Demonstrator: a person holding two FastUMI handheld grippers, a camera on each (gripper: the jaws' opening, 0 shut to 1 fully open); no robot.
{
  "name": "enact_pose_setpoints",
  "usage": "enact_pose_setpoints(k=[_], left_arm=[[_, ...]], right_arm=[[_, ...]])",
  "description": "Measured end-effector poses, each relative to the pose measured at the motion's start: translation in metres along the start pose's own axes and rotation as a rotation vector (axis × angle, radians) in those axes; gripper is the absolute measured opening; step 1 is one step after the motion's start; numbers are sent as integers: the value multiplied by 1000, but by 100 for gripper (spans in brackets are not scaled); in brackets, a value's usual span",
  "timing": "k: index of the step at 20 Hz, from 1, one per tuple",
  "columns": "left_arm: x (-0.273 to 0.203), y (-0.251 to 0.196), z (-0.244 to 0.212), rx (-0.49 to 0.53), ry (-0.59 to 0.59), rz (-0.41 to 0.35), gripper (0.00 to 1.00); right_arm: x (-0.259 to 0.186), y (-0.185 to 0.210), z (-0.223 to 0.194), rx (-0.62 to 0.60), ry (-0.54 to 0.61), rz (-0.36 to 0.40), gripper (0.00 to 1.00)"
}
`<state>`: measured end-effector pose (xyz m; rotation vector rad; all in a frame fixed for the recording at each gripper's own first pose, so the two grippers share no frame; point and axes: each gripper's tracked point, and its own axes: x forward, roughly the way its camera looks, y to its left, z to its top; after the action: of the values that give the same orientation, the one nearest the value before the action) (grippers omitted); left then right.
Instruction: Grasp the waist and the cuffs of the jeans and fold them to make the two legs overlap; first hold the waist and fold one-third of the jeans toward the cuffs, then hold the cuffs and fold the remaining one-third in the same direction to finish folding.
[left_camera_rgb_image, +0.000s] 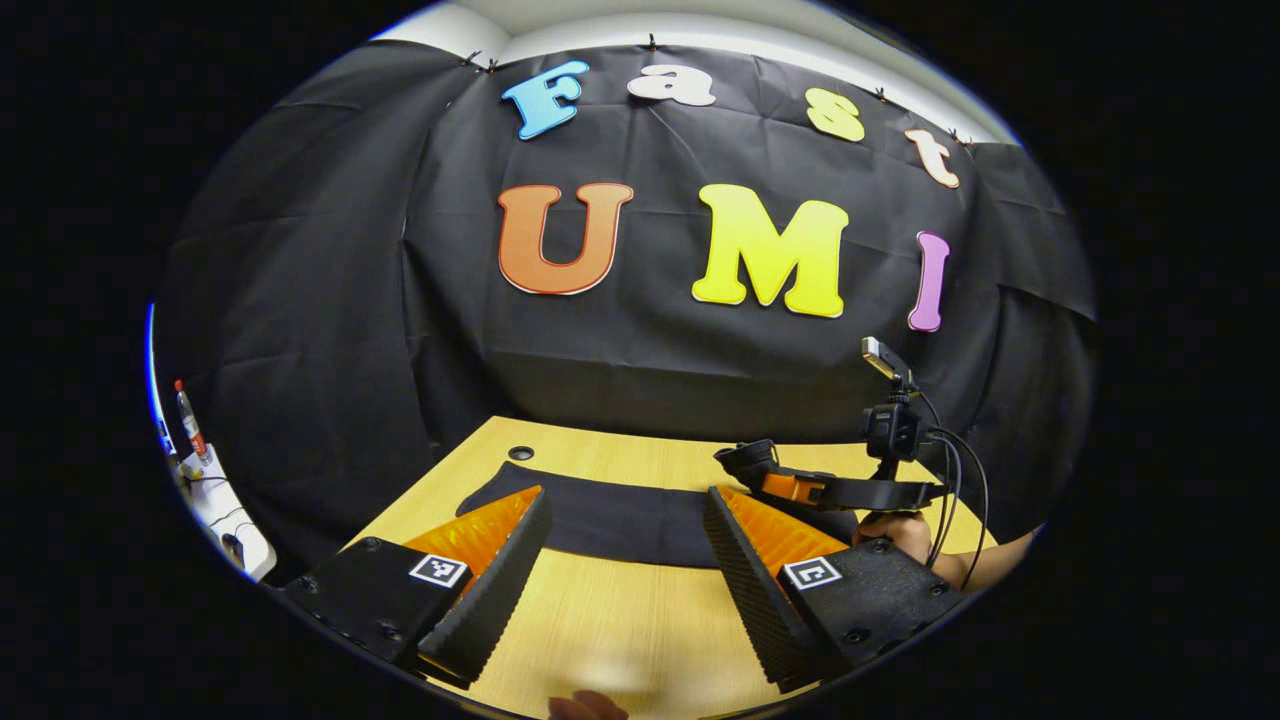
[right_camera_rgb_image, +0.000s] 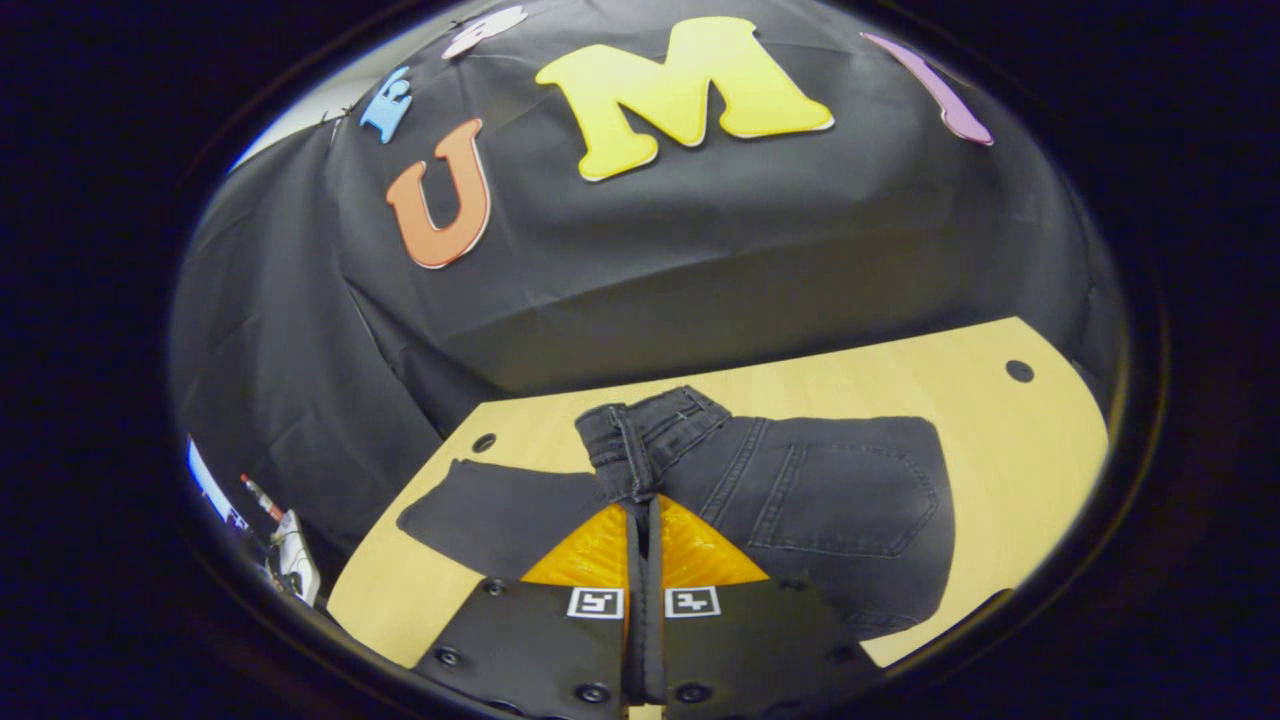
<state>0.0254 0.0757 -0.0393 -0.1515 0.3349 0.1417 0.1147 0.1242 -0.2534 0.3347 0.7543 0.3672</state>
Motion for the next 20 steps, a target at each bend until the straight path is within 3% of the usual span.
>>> enact_pose_setpoints(k=[4,9,11,15,16,18,20], left_arm=[[-8,13,2,-5,-5,22,99],[-12,30,9,-16,-23,49,99],[-11,37,14,-17,-41,56,99],[1,52,19,-50,-57,65,99],[7,56,20,-79,-61,64,99],[18,63,19,-164,-63,59,99],[32,73,13,-220,-59,67,99]], right_arm=[[24,10,-32,-54,55,-15,1],[49,6,-100,-77,187,-32,1],[47,7,-102,-63,180,-24,2],[41,13,-93,-101,159,-4,22],[33,21,-83,-105,130,28,20],[22,19,-51,-149,52,18,95],[8,15,-26,-183,-1,4,99]])
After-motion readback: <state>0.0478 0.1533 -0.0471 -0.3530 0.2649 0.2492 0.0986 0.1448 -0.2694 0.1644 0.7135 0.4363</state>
